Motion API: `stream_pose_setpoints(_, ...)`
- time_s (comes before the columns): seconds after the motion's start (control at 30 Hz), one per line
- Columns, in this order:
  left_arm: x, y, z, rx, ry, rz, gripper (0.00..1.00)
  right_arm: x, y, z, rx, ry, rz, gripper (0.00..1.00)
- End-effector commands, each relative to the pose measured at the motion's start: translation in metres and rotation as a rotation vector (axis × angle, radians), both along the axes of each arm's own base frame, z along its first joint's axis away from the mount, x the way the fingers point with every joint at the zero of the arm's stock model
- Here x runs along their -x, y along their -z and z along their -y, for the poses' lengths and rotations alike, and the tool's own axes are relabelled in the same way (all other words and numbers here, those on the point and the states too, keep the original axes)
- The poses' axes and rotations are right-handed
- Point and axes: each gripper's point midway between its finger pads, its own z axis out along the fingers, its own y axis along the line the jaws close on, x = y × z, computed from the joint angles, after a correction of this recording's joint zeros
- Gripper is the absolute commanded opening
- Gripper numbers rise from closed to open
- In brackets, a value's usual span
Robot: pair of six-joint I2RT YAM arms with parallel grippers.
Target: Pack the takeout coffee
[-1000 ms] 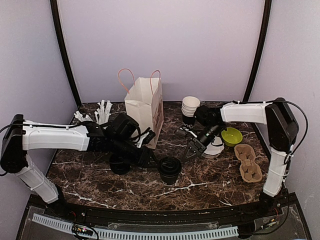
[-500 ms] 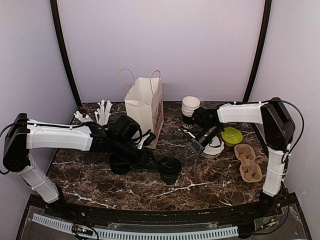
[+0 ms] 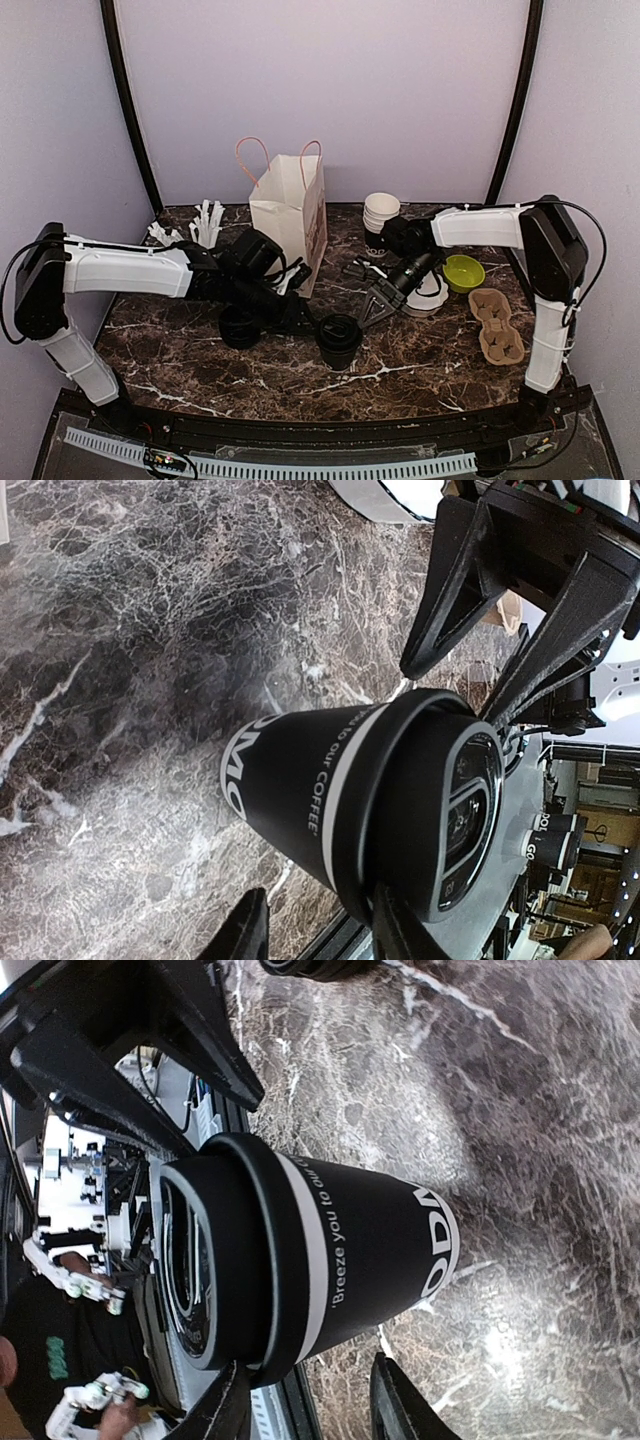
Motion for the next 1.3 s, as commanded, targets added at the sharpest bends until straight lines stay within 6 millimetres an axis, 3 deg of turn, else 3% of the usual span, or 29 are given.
stream_pose_setpoints(0.0, 0.018, 0.090, -0.061, -0.353, -0.049, -0.111, 0.36, -0.013, 0.082, 0.023, 0.316, 0.018, 0.131, 0.39)
stream_pose_setpoints(0.07, 0.021, 0.098, -0.066, -0.369, -0.042, -0.125, 0.36, -0.011, 0.086, 0.026, 0.328, 0.008, 0.126, 0.38)
stream_pose_setpoints(0.17, 0.012, 0.080, -0.052, -0.297, -0.028, -0.070, 0.36, -0.006, 0.056, 0.012, 0.205, -0.021, 0.119, 0.38)
stream_pose_setpoints(0.3, -0.006, 0.011, -0.022, -0.113, 0.037, 0.112, 0.38, -0.004, 0.000, 0.001, 0.045, -0.060, 0.176, 0.43)
stream_pose_setpoints(0.43, -0.016, -0.047, 0.000, 0.030, 0.085, 0.237, 0.43, -0.001, -0.035, 0.001, -0.031, -0.085, 0.225, 0.51)
stream_pose_setpoints(0.6, -0.024, -0.091, 0.009, 0.073, 0.133, 0.338, 0.49, -0.005, -0.066, 0.009, -0.038, -0.104, 0.309, 0.57)
stream_pose_setpoints(0.73, -0.032, -0.126, -0.001, 0.064, 0.174, 0.535, 0.52, -0.023, -0.107, 0.013, -0.072, -0.084, 0.512, 0.57)
stream_pose_setpoints(0.87, -0.037, -0.187, -0.016, 0.112, 0.209, 0.852, 0.57, -0.060, -0.152, 0.017, -0.090, 0.033, 0.844, 0.60)
stream_pose_setpoints(0.9, -0.044, -0.201, -0.018, 0.116, 0.189, 0.934, 0.58, -0.070, -0.165, 0.020, -0.095, 0.069, 0.929, 0.69)
stream_pose_setpoints(0.93, -0.043, -0.212, -0.023, 0.114, 0.206, 1.028, 0.63, -0.080, -0.173, 0.024, -0.094, 0.109, 0.995, 0.86)
stream_pose_setpoints(0.97, -0.053, -0.228, -0.027, 0.113, 0.153, 1.122, 0.67, -0.095, -0.178, 0.027, -0.080, 0.175, 1.024, 0.97)
stream_pose_setpoints(1.0, -0.054, -0.231, -0.034, 0.099, 0.146, 1.189, 0.76, -0.105, -0.178, 0.027, -0.078, 0.230, 0.999, 0.98)
stream_pose_setpoints(1.03, -0.064, -0.249, -0.040, 0.099, 0.069, 1.285, 0.80, -0.107, -0.182, 0.024, -0.112, 0.219, 0.964, 0.98)
stream_pose_setpoints(1.07, -0.066, -0.242, -0.047, 0.064, 0.065, 1.341, 0.85, -0.098, -0.177, 0.019, -0.150, 0.149, 0.911, 0.99)
stream_pose_setpoints(1.1, -0.074, -0.258, -0.053, 0.068, -0.014, 1.424, 0.88, -0.089, -0.170, 0.015, -0.163, 0.087, 0.870, 0.99)
stream_pose_setpoints(1.13, -0.079, -0.250, -0.063, 0.021, -0.051, 1.460, 0.95, -0.077, -0.163, 0.009, -0.166, 0.025, 0.845, 0.99)
stream_pose_setpoints(1.17, -0.081, -0.263, -0.067, 0.047, -0.112, 1.506, 0.97, -0.068, -0.154, 0.005, -0.157, -0.031, 0.852, 0.99)
stream_pose_setpoints(1.27, -0.080, -0.262, -0.086, 0.056, -0.185, 1.507, 0.99, -0.039, -0.127, -0.003, -0.116, -0.201, 0.939, 0.96)
